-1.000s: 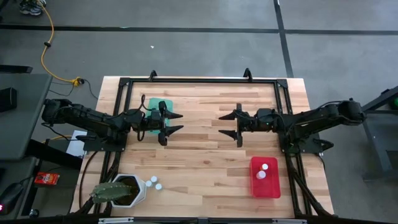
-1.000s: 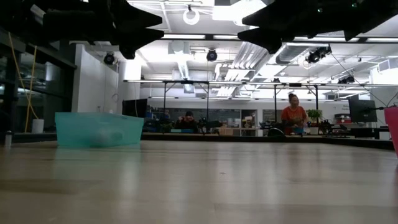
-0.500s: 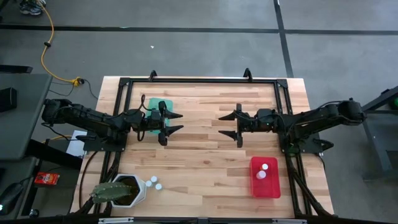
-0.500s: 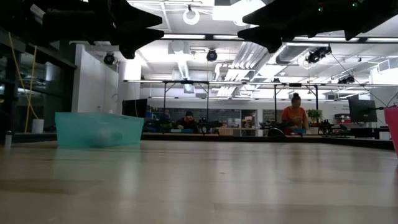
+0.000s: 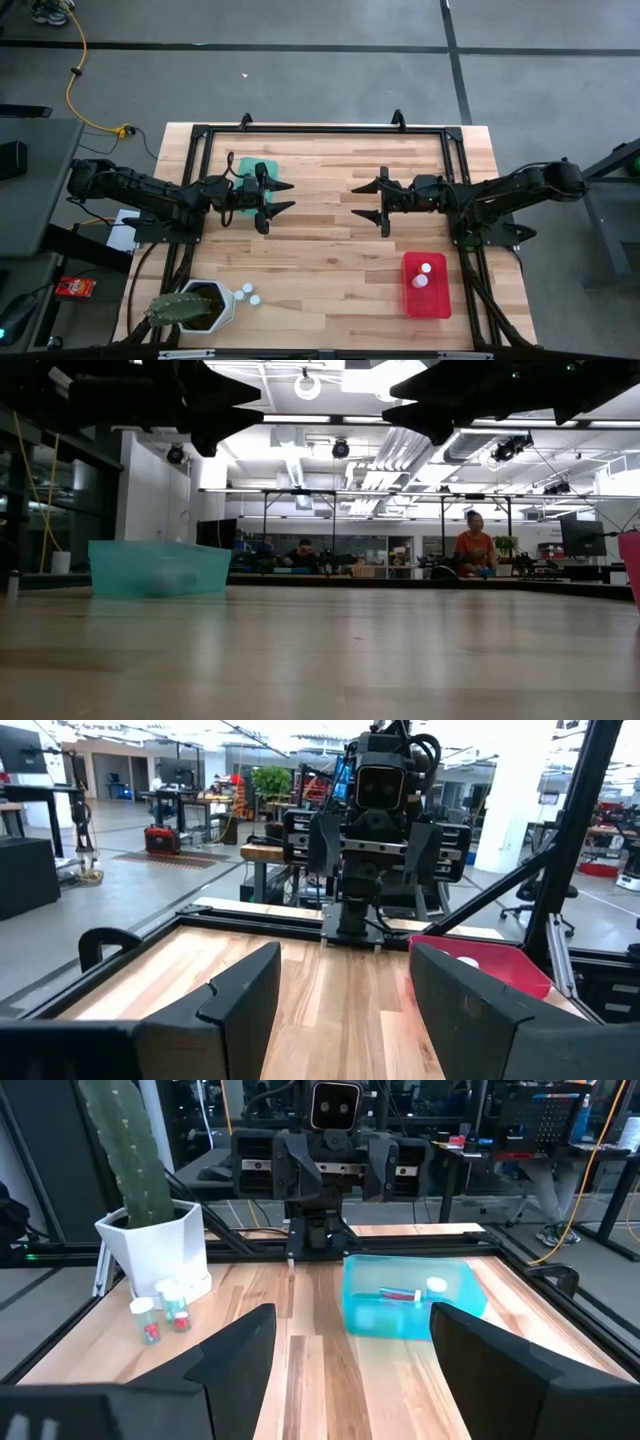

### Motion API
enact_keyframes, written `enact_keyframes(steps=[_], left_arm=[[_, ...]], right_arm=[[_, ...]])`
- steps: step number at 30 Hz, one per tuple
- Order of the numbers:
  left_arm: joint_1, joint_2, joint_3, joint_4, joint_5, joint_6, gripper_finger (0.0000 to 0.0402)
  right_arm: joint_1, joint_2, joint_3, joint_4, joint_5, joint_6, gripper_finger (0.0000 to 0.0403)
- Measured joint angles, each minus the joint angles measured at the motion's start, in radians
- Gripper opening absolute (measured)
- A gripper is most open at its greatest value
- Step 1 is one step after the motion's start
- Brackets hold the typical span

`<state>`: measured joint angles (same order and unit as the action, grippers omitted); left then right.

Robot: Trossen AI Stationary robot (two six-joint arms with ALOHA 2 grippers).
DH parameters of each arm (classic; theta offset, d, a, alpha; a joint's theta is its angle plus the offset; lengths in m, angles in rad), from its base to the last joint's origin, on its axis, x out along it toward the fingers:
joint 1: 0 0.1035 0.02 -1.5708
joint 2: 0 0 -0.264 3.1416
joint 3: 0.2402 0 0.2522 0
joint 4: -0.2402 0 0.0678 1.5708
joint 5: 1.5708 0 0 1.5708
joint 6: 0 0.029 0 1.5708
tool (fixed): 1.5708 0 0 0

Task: Pick and place medicine bottles into bin by pill shape (circle, oval)
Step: Put the bottom blue capsule bottle into the blue bin

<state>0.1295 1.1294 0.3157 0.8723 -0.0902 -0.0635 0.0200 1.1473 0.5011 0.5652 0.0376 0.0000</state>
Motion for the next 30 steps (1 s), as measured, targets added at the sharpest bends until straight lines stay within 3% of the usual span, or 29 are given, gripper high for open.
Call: enact_keyframes(steps=[8, 14, 20, 24, 30], left_arm=[[-0.025, 0.000, 0.018, -0.083, -0.057, -0.029, 0.0211], [-0.126, 0.000, 0.190, -0.459, -0.056, 0.004, 0.0211], [-0.309, 0.020, 0.378, -0.930, -0.049, -0.044, 0.0211], [-0.458, 0.053, 0.458, -1.115, -0.059, -0.122, 0.0211], [-0.657, 0.169, 0.573, -1.293, -0.154, -0.173, 0.0211]], right_arm=[[0.000, 0.000, 0.000, -0.002, 0.041, 0.003, 0.0259], [0.000, 0.000, 0.000, -0.008, 0.041, 0.003, 0.0259], [0.000, 0.000, 0.000, -0.012, 0.042, 0.002, 0.0259], [0.000, 0.000, 0.000, -0.023, 0.042, 0.002, 0.0259], [0.000, 0.000, 0.000, -0.023, 0.042, 0.007, 0.0259]])
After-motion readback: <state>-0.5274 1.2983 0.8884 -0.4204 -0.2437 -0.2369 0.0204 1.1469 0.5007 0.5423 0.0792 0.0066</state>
